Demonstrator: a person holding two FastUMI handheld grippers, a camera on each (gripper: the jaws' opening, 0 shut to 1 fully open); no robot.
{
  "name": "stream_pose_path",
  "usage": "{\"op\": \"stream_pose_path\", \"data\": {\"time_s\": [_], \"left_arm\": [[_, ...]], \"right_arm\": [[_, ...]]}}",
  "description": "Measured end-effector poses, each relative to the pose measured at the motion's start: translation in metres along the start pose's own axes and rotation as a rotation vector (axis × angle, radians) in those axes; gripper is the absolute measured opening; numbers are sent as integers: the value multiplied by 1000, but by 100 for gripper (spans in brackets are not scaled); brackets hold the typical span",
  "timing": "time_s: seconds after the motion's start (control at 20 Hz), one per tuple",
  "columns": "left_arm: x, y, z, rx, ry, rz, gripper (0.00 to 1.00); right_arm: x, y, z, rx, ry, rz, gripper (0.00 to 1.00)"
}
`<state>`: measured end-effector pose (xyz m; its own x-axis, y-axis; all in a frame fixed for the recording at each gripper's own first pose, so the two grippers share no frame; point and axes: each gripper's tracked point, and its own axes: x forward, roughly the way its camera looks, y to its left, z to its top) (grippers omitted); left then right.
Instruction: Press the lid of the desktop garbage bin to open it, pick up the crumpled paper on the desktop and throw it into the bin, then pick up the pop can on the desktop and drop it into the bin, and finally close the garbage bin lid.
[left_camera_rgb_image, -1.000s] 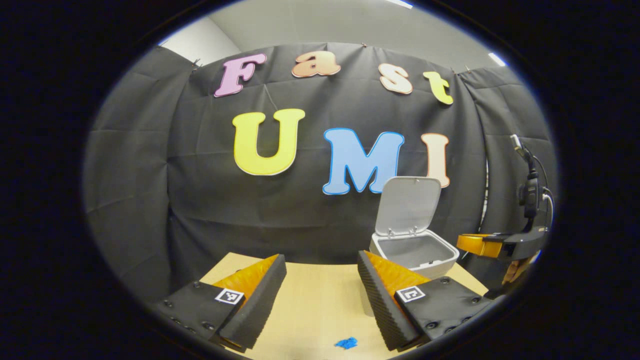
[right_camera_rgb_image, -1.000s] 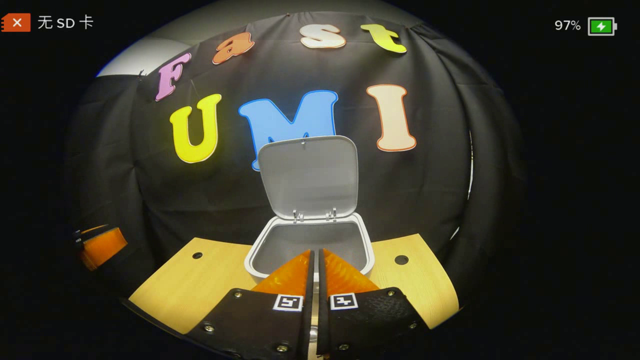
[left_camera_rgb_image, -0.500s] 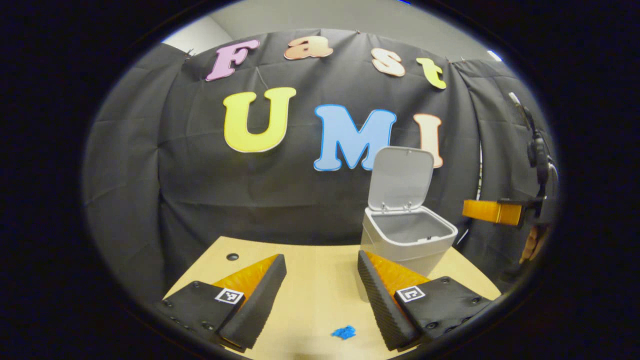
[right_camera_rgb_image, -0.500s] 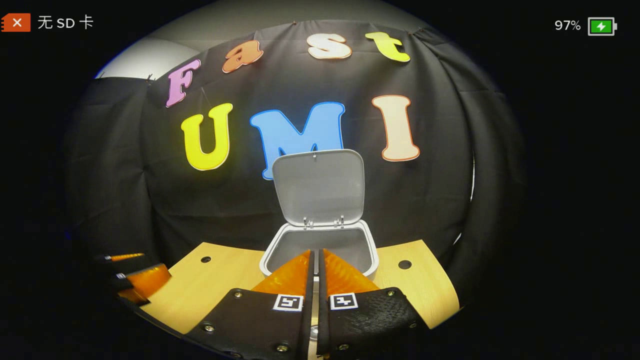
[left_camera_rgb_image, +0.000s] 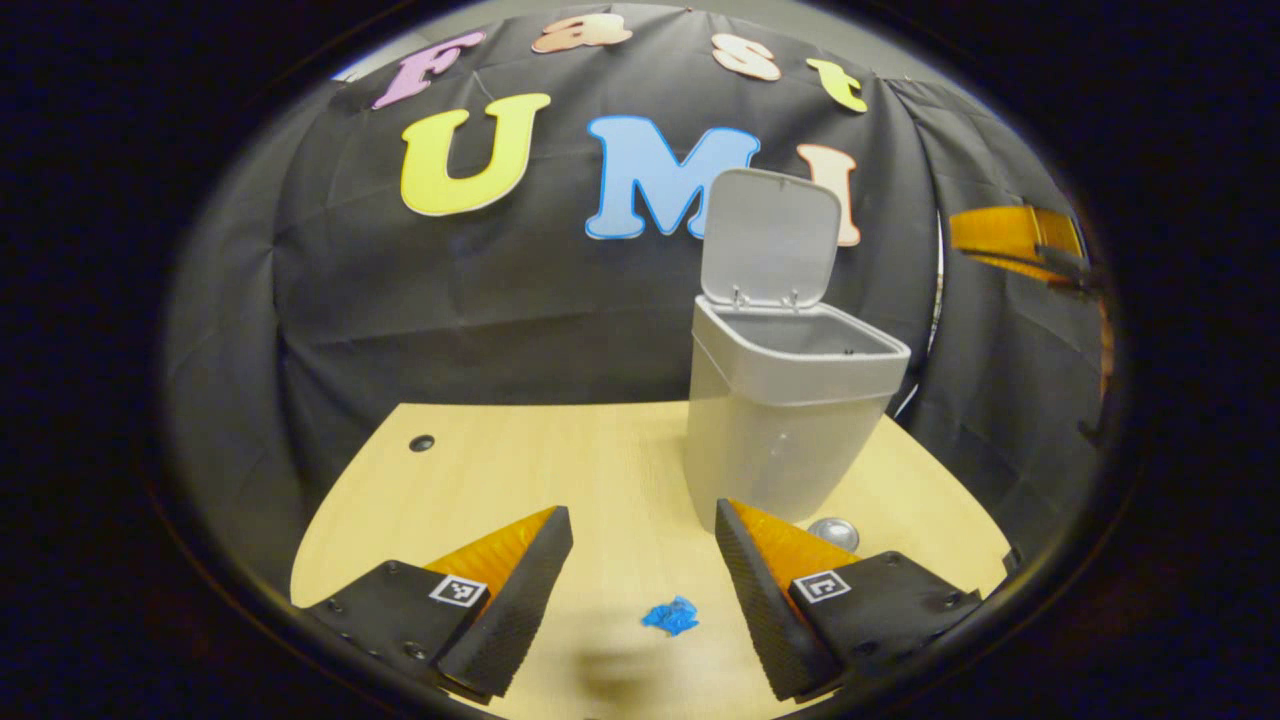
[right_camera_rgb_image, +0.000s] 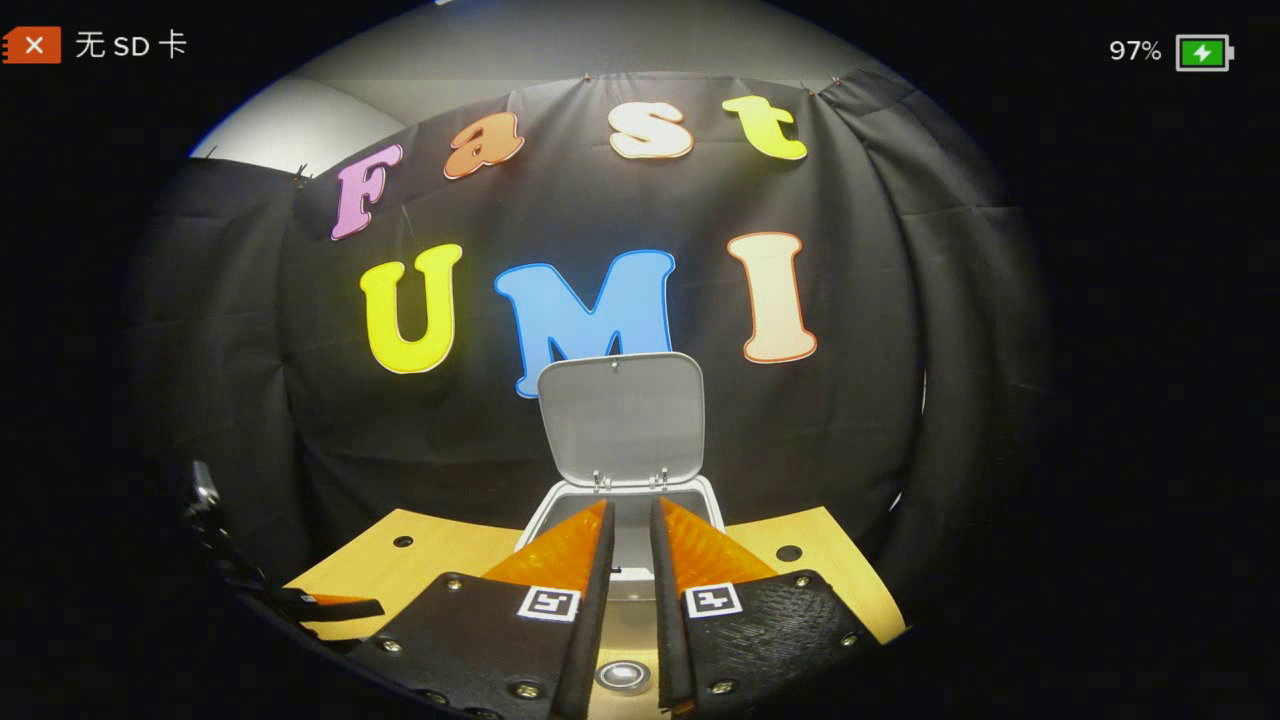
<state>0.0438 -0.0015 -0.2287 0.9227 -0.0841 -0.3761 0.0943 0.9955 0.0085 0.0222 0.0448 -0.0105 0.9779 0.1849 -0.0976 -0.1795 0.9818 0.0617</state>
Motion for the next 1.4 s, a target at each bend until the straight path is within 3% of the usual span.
{"op": "stream_pose_path", "data": {"time_s": [0.1, 0.25, 0.8, 1.4], "left_arm": [[10, -4, -25, 7, 46, -9, 95], [24, -11, -58, 11, 108, -20, 96], [64, -27, -155, 28, 249, -31, 96], [109, -19, -206, 21, 338, -33, 96]], "right_arm": [[-4, -4, 2, -6, -2, -9, 33], [-10, -12, 2, -32, -6, -29, 38], [-8, -24, -27, -98, 100, -45, 38], [13, -24, -58, -110, 205, -39, 38]]}}
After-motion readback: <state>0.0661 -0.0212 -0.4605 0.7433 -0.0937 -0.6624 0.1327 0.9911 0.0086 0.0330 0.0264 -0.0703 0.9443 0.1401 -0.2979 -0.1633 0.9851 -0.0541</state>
